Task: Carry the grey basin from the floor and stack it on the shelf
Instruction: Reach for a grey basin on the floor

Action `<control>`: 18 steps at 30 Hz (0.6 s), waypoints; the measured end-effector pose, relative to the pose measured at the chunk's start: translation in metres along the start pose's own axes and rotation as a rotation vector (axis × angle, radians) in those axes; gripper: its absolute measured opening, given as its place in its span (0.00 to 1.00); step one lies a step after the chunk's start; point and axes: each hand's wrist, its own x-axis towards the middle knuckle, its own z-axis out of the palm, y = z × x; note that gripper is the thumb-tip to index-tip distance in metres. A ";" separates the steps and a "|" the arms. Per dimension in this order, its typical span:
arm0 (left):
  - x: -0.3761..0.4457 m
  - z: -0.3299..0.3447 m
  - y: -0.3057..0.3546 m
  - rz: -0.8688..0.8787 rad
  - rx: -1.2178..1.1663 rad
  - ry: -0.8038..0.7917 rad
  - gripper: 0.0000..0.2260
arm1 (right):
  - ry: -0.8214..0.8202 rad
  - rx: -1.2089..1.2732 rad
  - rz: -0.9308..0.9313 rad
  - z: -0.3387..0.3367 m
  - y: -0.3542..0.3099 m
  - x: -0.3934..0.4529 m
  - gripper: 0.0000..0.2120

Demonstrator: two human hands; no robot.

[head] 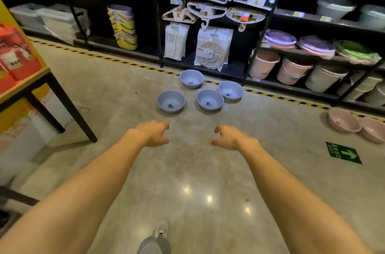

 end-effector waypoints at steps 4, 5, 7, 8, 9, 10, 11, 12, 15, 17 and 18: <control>0.035 -0.007 -0.023 -0.014 -0.038 -0.039 0.29 | -0.052 0.018 0.036 -0.011 -0.007 0.042 0.32; 0.048 -0.012 -0.030 -0.013 -0.042 -0.041 0.29 | -0.051 0.018 0.042 -0.016 -0.010 0.056 0.32; 0.073 -0.027 -0.048 0.003 -0.049 -0.011 0.28 | -0.043 0.018 0.056 -0.026 -0.017 0.083 0.32; 0.083 -0.035 -0.055 0.011 -0.044 0.005 0.27 | -0.042 0.023 0.064 -0.032 -0.022 0.095 0.32; 0.095 -0.042 -0.064 0.015 -0.047 0.024 0.26 | -0.038 0.036 0.077 -0.036 -0.025 0.108 0.32; 0.106 -0.049 -0.072 0.020 -0.049 0.043 0.25 | -0.029 0.053 0.091 -0.040 -0.030 0.119 0.33; 0.116 -0.056 -0.081 0.027 -0.049 0.060 0.25 | -0.017 0.068 0.102 -0.043 -0.034 0.131 0.33; 0.126 -0.062 -0.089 0.029 -0.051 0.067 0.24 | -0.012 0.079 0.114 -0.046 -0.038 0.141 0.33; 0.153 -0.075 -0.114 0.015 -0.074 0.054 0.24 | -0.020 0.108 0.125 -0.056 -0.048 0.174 0.34; 0.169 -0.081 -0.129 -0.007 -0.089 0.041 0.24 | -0.029 0.102 0.115 -0.065 -0.054 0.199 0.34; 0.179 -0.084 -0.138 -0.017 -0.100 0.040 0.23 | -0.031 0.098 0.112 -0.071 -0.059 0.211 0.34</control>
